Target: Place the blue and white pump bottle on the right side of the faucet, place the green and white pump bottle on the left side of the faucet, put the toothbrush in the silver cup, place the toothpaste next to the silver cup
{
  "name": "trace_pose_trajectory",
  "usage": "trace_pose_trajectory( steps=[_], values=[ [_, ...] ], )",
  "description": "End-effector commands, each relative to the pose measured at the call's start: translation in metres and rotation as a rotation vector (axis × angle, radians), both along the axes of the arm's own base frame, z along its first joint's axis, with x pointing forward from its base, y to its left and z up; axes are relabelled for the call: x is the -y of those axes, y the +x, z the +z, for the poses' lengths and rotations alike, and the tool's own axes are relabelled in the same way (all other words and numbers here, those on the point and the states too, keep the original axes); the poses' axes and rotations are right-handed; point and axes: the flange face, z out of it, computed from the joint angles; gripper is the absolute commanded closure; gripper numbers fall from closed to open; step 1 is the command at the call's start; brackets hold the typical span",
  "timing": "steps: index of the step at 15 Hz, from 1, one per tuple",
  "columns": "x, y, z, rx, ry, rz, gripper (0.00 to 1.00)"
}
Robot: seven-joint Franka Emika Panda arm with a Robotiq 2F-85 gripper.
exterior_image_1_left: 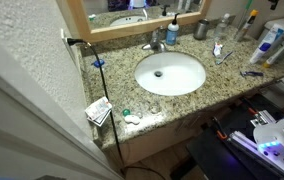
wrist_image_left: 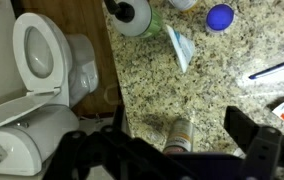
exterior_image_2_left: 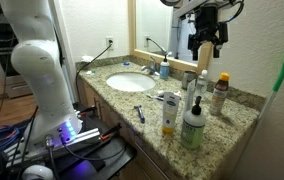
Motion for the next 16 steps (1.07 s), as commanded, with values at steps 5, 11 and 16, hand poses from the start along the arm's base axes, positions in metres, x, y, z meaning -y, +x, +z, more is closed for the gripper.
trace_pose_trajectory(
  steps=[5, 11, 16],
  values=[
    [0.031, -0.03, 0.008, -0.017, 0.0, 0.256, 0.0],
    [0.08, -0.11, -0.005, 0.038, 0.048, 0.528, 0.0],
    [0.096, -0.128, -0.006, 0.021, 0.086, 0.579, 0.0]
  ],
)
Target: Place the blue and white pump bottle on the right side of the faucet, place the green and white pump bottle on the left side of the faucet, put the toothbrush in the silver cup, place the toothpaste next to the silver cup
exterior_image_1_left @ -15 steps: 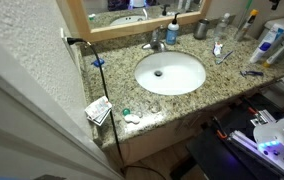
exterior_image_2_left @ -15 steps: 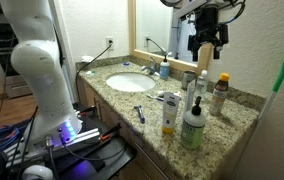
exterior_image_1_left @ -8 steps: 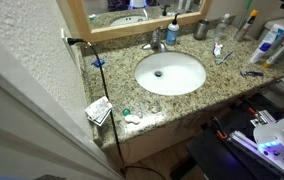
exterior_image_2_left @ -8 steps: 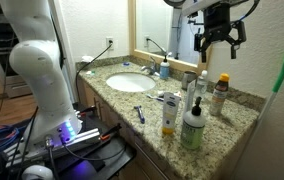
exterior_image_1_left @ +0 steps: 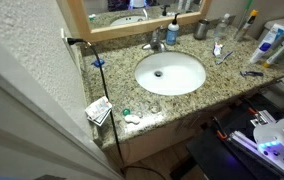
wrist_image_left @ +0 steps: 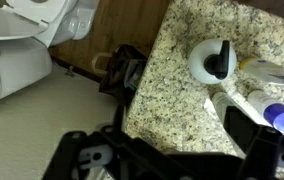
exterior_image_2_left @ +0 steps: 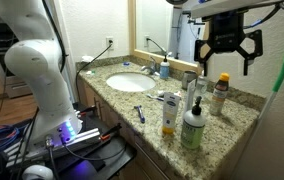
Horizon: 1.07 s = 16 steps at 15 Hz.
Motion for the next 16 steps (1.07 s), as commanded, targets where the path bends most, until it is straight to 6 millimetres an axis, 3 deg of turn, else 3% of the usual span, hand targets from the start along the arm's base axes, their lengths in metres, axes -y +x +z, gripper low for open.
trace_pose_trajectory(
  steps=[1, 3, 7, 11, 14, 16],
  values=[
    [-0.001, -0.001, 0.001, 0.001, 0.002, 0.006, 0.0],
    [-0.002, 0.001, 0.001, 0.001, 0.002, 0.012, 0.0],
    [-0.016, -0.001, -0.037, -0.081, 0.139, 0.127, 0.0],
    [-0.017, -0.033, -0.058, -0.146, 0.274, 0.12, 0.0],
    [-0.006, -0.063, -0.061, -0.087, 0.251, -0.007, 0.0],
    [0.002, -0.075, -0.074, -0.07, 0.245, -0.112, 0.0]
  ],
)
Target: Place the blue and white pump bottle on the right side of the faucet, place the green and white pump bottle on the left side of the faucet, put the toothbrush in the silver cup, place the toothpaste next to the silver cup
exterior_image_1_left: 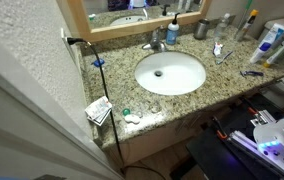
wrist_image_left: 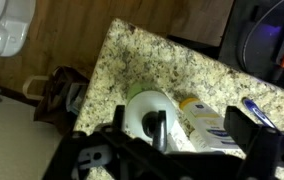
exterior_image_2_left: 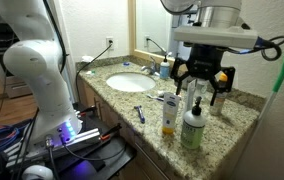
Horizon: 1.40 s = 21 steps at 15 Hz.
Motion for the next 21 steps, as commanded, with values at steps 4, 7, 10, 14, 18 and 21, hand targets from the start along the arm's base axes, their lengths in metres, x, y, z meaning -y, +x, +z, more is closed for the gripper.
trace_pose_trajectory(
  steps=[4, 7, 10, 14, 18, 21],
  values=[
    [0.007, -0.02, -0.013, 0.024, -0.003, -0.148, 0.0],
    [-0.001, 0.013, -0.013, 0.025, -0.049, -0.182, 0.0],
    [-0.008, 0.045, -0.02, 0.025, -0.083, -0.238, 0.0],
    [-0.015, 0.042, -0.019, 0.006, -0.081, -0.251, 0.0],
    [-0.007, 0.037, -0.019, -0.007, -0.104, -0.258, 0.0],
    [-0.005, 0.033, -0.018, -0.008, -0.106, -0.264, 0.0]
  ],
)
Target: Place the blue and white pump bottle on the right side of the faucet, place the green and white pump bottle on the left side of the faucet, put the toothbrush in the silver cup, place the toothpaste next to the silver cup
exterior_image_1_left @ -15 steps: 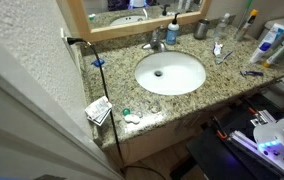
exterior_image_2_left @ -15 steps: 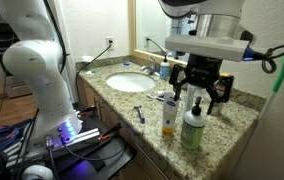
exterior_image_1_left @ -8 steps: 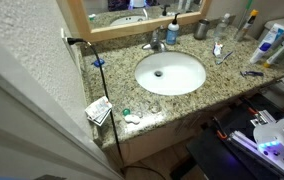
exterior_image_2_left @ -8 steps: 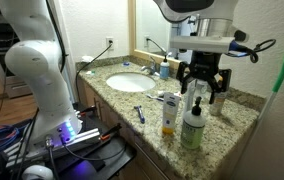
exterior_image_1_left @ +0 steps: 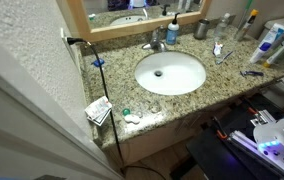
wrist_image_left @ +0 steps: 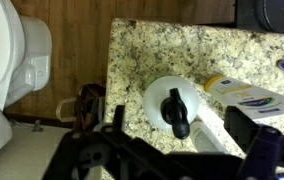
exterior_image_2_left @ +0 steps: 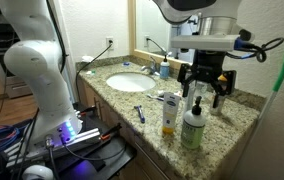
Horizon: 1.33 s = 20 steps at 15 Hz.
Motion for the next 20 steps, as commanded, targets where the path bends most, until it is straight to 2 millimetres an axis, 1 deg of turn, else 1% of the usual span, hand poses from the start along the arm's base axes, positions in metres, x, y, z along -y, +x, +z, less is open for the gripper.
trace_pose_trajectory(
  steps=[1, 2, 5, 6, 7, 8, 9, 12, 13, 14, 15, 16, 17, 19, 20],
  values=[
    [-0.002, 0.004, -0.003, 0.007, -0.002, 0.01, 0.25],
    [-0.004, 0.005, -0.004, 0.005, -0.001, 0.004, 0.26],
    [-0.003, 0.007, -0.004, 0.008, -0.003, 0.006, 0.48],
    [-0.002, 0.006, -0.003, 0.009, -0.004, 0.003, 0.54],
    [-0.001, 0.006, -0.004, 0.011, -0.006, 0.002, 0.62],
    [-0.001, 0.006, -0.004, 0.011, -0.009, 0.003, 0.67],
    [-0.002, 0.006, -0.005, 0.008, -0.011, 0.003, 0.76],
    [-0.001, 0.005, -0.005, 0.009, -0.015, 0.0, 0.95],
    [-0.001, 0.004, -0.004, 0.011, -0.016, 0.0, 0.99],
    [-0.001, 0.004, -0.002, 0.014, -0.019, 0.002, 1.0],
    [-0.002, 0.003, 0.002, 0.018, -0.021, 0.006, 0.96],
    [-0.001, 0.002, 0.008, 0.025, -0.024, 0.003, 0.96],
    [-0.001, -0.001, 0.02, 0.045, -0.018, 0.006, 0.96],
    [-0.002, -0.006, 0.051, 0.094, -0.017, 0.032, 0.96],
    [-0.004, -0.01, 0.073, 0.129, -0.026, 0.047, 0.96]
  ],
)
